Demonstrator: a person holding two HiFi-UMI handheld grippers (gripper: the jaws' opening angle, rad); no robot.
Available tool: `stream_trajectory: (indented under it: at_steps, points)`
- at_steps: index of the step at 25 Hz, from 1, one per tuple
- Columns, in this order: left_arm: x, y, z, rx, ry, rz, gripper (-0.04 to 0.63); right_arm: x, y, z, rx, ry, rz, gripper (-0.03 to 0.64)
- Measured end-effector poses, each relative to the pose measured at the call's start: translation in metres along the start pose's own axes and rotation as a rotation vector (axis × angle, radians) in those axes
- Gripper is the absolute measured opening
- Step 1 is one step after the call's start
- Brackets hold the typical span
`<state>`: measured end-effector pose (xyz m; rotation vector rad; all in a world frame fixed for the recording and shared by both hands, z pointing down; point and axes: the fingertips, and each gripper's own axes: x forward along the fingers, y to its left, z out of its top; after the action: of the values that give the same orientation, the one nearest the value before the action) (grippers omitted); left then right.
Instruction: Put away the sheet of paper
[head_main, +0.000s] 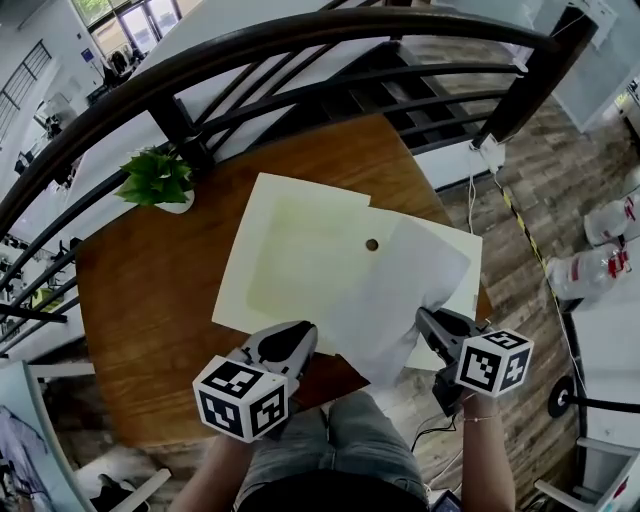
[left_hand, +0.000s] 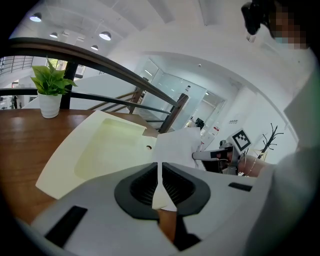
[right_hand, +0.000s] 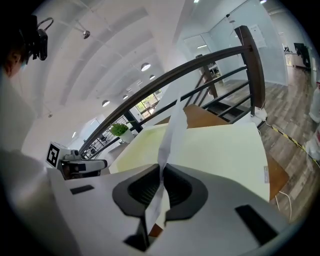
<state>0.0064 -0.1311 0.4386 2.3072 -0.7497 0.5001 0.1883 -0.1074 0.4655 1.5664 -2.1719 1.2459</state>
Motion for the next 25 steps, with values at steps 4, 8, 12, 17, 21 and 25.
stream_trajectory:
  at_steps: [4, 8, 12, 17, 21, 25]
  points:
    - [0.005, 0.004, 0.001, -0.001, 0.006, 0.013, 0.038, 0.013, -0.010, 0.001, 0.003, 0.027, 0.006, 0.041]
    - [0.007, 0.004, 0.004, 0.001, 0.009, 0.025, 0.038, 0.022, -0.021, 0.000, -0.027, 0.070, -0.016, 0.041]
    - [0.008, 0.008, 0.004, -0.003, 0.014, 0.043, 0.038, 0.032, -0.027, 0.000, -0.030, 0.093, -0.019, 0.041]
    - [0.008, 0.015, 0.008, -0.025, 0.007, 0.062, 0.038, 0.048, -0.031, 0.001, -0.030, 0.122, -0.017, 0.041]
    - [0.011, 0.017, 0.010, -0.037, -0.003, 0.070, 0.038, 0.060, -0.032, 0.004, -0.027, 0.128, -0.008, 0.041]
    - [0.010, 0.021, 0.013, -0.047, -0.018, 0.084, 0.038, 0.071, -0.034, 0.007, -0.026, 0.127, -0.004, 0.041]
